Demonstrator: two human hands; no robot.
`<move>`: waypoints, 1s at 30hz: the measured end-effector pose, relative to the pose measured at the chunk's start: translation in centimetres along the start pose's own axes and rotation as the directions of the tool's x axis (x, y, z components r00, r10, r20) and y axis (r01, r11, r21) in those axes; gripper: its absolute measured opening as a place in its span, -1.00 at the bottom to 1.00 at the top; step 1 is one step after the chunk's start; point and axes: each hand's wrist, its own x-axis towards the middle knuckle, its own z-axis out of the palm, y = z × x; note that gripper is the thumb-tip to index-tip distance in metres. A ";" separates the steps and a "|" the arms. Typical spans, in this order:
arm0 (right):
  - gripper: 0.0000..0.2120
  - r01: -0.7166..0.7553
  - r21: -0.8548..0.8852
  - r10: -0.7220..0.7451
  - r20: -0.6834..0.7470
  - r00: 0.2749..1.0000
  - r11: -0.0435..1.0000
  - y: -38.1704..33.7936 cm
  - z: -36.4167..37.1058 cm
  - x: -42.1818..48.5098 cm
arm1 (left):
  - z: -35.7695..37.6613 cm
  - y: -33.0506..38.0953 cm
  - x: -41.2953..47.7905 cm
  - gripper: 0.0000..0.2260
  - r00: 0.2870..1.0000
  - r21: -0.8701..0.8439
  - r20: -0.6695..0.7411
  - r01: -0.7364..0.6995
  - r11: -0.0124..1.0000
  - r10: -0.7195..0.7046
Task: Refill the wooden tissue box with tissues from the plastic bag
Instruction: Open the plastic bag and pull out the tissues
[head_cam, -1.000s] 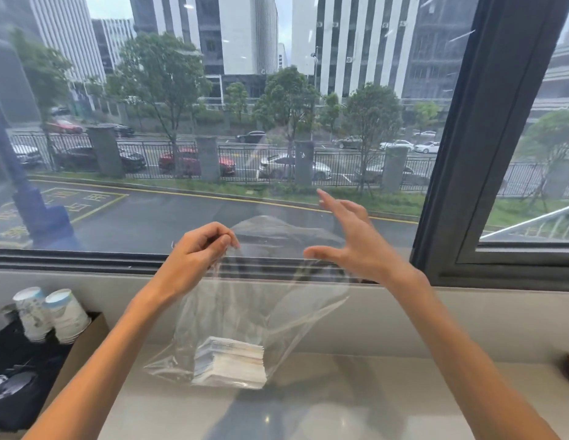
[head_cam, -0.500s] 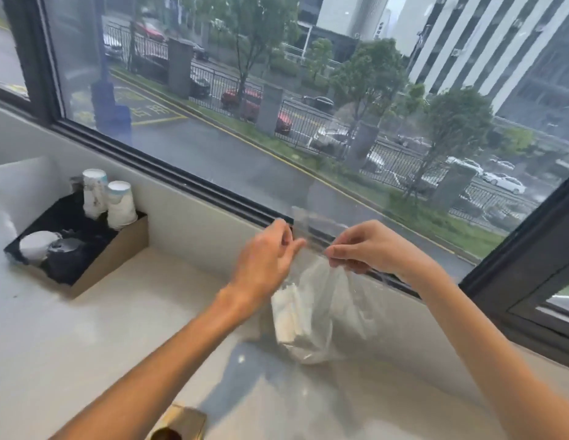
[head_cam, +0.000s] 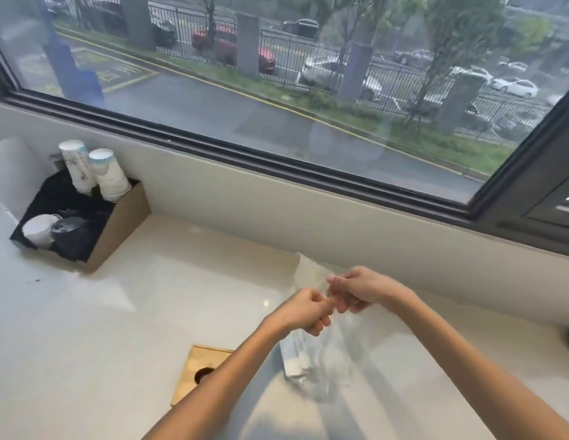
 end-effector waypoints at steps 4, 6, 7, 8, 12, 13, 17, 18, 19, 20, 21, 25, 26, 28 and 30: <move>-0.65 0.014 -0.033 -0.016 -0.046 0.999 0.999 1.2 1.6 -0.4 | -0.2 -0.3 -0.4 -0.89 0.994 0.113 -0.008 0.111 0.987 -0.110; -0.69 0.007 -0.059 -0.015 -0.130 0.991 0.998 1.7 1.7 -0.6 | -0.5 -0.6 -0.9 -0.88 0.989 0.192 -0.085 0.138 0.972 -0.124; -0.72 -0.009 -0.102 -0.010 -0.185 0.983 0.995 2.1 1.6 -0.8 | -0.7 -0.8 -1.3 -0.87 0.984 0.235 -0.129 0.147 0.961 -0.119; -0.74 -0.032 -0.169 -0.010 -0.245 0.970 0.985 2.5 1.3 -0.9 | -0.9 -1.0 -1.7 -0.86 0.980 0.273 -0.169 0.150 0.950 -0.107; -0.77 -0.152 -0.319 0.002 -0.425 0.905 0.936 4.9 0.0 -1.3 | -2.6 -2.2 -3.7 -0.77 0.949 0.325 -0.307 0.171 0.930 -0.067; -0.77 -0.138 -0.279 0.002 -0.438 0.899 0.950 5.6 -0.4 -1.4 | -2.8 -2.2 -4.0 -0.75 0.944 0.297 -0.325 0.165 0.940 -0.063; -0.81 -0.130 -0.243 0.017 -0.420 0.907 0.961 6.9 -1.1 -1.7 | -2.4 -1.8 -4.1 -0.74 0.927 0.243 -0.373 0.131 0.961 -0.032; -0.85 -0.122 -0.239 0.023 -0.378 0.925 0.963 7.3 -0.9 -1.7 | -2.0 -1.9 -4.3 -0.77 0.928 0.252 -0.371 0.139 0.958 -0.037; -0.88 -0.101 -0.218 0.016 -0.358 0.934 0.971 7.9 -0.7 -1.8 | -1.6 -2.0 -4.3 -0.78 0.933 0.263 -0.359 0.127 0.956 -0.025; -0.89 -0.074 -0.176 0.003 -0.374 0.927 0.982 8.4 -0.8 -2.0 | -1.4 -2.2 -4.2 -0.79 0.939 0.264 -0.344 0.093 0.960 0.004; -0.89 -0.037 -0.121 -0.015 -0.401 0.916 0.992 8.6 -1.2 -2.3 | -1.2 -2.0 -4.3 -0.79 0.943 0.259 -0.330 0.060 0.964 0.030; -0.73 0.046 -0.151 -0.123 -0.551 0.826 0.987 7.8 -2.9 -5.1 | -0.5 -1.2 -4.2 -0.77 0.962 0.252 -0.267 0.006 0.968 0.063; -0.77 0.073 -0.209 -0.188 -0.607 0.772 0.975 6.9 -2.7 -5.7 | -0.4 -1.1 -3.9 -0.77 0.965 0.260 -0.252 -0.001 0.966 0.069; -0.89 0.122 -0.301 -0.279 -0.564 0.777 0.946 4.5 -1.5 -6.2 | 0.0 -1.1 -3.5 -0.83 0.972 0.241 -0.226 -0.005 0.971 0.061; -0.81 0.041 -0.403 -0.158 -0.261 0.952 0.914 2.1 0.5 -4.6 | 0.4 -1.4 -3.2 -0.87 0.979 0.212 -0.191 -0.025 0.977 0.067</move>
